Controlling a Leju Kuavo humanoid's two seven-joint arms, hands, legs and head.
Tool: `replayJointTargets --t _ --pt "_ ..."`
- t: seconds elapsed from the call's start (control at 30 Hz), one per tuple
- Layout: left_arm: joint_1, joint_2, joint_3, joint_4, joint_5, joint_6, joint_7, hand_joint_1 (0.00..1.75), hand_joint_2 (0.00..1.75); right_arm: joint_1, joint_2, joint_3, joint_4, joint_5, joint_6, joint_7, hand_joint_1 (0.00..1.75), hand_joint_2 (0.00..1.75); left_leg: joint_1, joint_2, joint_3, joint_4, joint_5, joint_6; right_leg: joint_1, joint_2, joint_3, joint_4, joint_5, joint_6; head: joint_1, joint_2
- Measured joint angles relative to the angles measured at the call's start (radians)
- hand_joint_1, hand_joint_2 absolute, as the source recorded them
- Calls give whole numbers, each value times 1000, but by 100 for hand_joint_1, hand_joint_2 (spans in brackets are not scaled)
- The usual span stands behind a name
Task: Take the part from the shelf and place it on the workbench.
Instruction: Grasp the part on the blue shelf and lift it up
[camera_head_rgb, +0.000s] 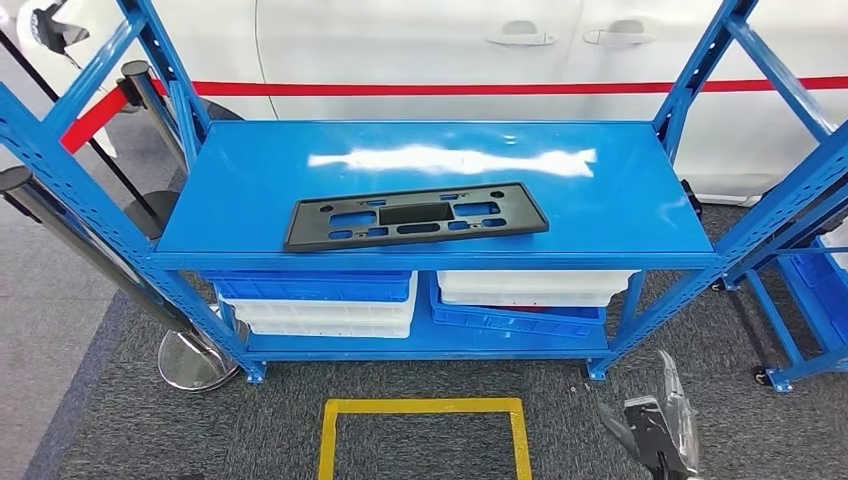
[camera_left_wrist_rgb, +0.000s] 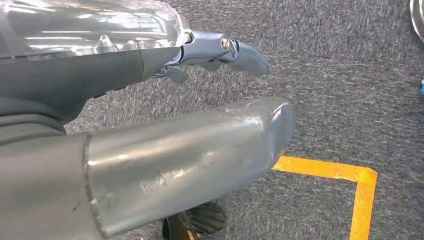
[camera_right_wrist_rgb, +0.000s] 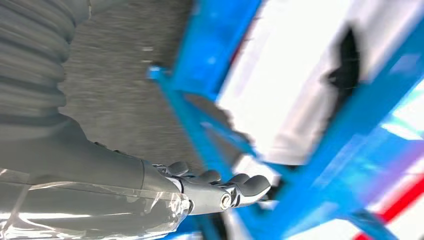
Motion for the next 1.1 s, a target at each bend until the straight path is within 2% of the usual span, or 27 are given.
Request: replayJointTargets --t 0.03,0.07,0.13,0.2,0.27,0.33,0.37,0.4,0.43,0.5,0.53,0.57,0.67,0.73,0.8,0.83,0.87,0.9,0.93,0.97,1.0,1.03,1.07,1.1 --pt "0 -2 -2 0 0 0 0 0 0 -1 -2 12 -12 -5 0 0 0 175 -2 -1 0 3 -3 -3 3 -1 25 -57 21 -6 -1 0" --pt "-1 -3 -3 0 -1 0 0 0 0 -1 -4 20 -23 -6 -1 1 0 175 -4 -2 -1 4 -5 -7 7 -3 39 -89 28 -10 -1 0" --pt "-1 -5 -5 0 -1 0 0 0 0 4 -7 50 -59 -7 -5 3 0 175 -3 -4 -4 5 -6 -18 11 -3 41 -102 26 -15 -2 0" --pt "0 -6 -8 0 -2 0 -1 0 0 8 -10 103 -108 -6 -14 6 0 175 0 -4 -5 12 -16 -31 5 -2 45 -113 31 -24 -2 0" --pt "-3 -7 -11 0 -6 0 -2 0 0 7 -12 156 -153 0 -26 10 0 175 4 -4 -33 79 -59 -44 -2 -3 51 -124 35 -33 -6 0" --pt "-5 -7 -18 1 -12 0 -2 0 0 7 -12 212 -193 19 -43 17 0 175 11 -4 -99 215 -121 -57 -2 -6 51 -125 34 -36 -11 0" --pt "-5 -7 -23 2 -15 0 -2 0 0 8 -11 241 -212 32 -54 21 0 175 15 -4 -126 266 -136 -62 -3 -6 52 -125 34 -36 -12 0" --pt "-4 -7 -27 3 -18 0 -2 0 0 9 -11 269 -231 50 -65 24 0 175 20 -4 -140 288 -132 -67 -4 -6 53 -124 32 -34 -12 0" --pt "-4 -7 -31 4 -19 0 -2 0 0 11 -9 292 -248 70 -75 26 0 175 24 -3 -133 265 -106 -71 -6 -5 54 -123 31 -32 -12 0" --pt "-4 -7 -37 6 -22 0 -2 0 0 13 -4 326 -281 116 -94 27 0 175 31 -3 -77 135 -30 -79 -11 -3 59 -117 24 -22 -13 0" --pt "-5 -7 -41 7 -25 0 -2 0 0 13 0 340 -298 142 -103 28 0 175 31 -5 -50 73 -6 -77 -12 -3 59 -113 20 -15 -15 0" --pt "-6 -7 -46 8 -29 0 -2 0 0 13 3 356 -315 170 -112 28 0 175 30 -7 -34 35 6 -72 -11 -3 58 -109 18 -8 -16 0" --pt "-9 -7 -60 10 -39 0 -1 0 0 11 10 406 -365 264 -138 34 0 175 24 -10 -30 19 7 -45 -11 -2 56 -111 20 11 -18 0" --pt "-10 -7 -69 11 -45 0 0 0 0 9 12 440 -396 328 -153 45 0 175 24 -8 -30 14 12 -28 -13 -2 49 -94 5 19 -15 0" --pt "-11 -7 -80 12 -52 0 1 0 0 4 14 469 -424 388 -168 58 0 175 24 -7 -31 11 16 -16 -10 -3 7 -2 -48 19 -10 0" --pt "-11 -7 -85 13 -54 0 1 0 0 2 15 484 -437 419 -176 65 0 175 21 -7 -32 11 16 -12 -8 -3 -29 71 -81 18 -8 0" --pt "-12 -7 -91 14 -57 0 2 0 0 0 16 499 -448 451 -184 72 0 175 17 -7 -33 11 16 -9 -5 -3 -63 138 -105 15 -6 0" --pt "-12 -7 -97 16 -59 -1 3 0 0 -1 17 512 -459 484 -191 79 0 175 12 -8 -33 11 16 -7 -2 -3 -85 177 -110 11 -6 0" --pt "-12 -7 -103 17 -63 -1 3 0 0 -3 18 524 -470 519 -199 84 0 175 7 -9 -32 11 15 -5 3 -3 -90 181 -97 3 -6 0" --pt "-12 -7 -110 17 -67 -2 4 0 0 -7 20 534 -480 553 -207 88 0 175 1 -9 -30 11 15 -4 10 -3 -72 140 -64 -8 -5 0" --pt "-13 -8 -117 18 -70 -2 4 0 0 -13 21 543 -489 588 -215 90 0 175 -4 -10 -28 11 14 -2 19 -2 -40 69 -24 -25 -5 0" --pt "-14 -10 -125 19 -73 -3 5 0 0 -23 21 551 -498 623 -224 92 0 175 -9 -10 -27 12 13 -2 28 -4 -7 -2 5 -43 -7 0" --pt "-15 -11 -133 20 -77 -4 6 0 0 -34 22 558 -504 659 -233 93 0 175 -11 -9 -28 12 12 -3 35 -7 18 -58 25 -56 -10 0" --pt "-17 -11 -141 21 -80 -6 7 0 0 -45 21 565 -508 693 -242 96 0 175 -10 -8 -29 13 12 -4 42 -9 31 -90 32 -64 -12 0"
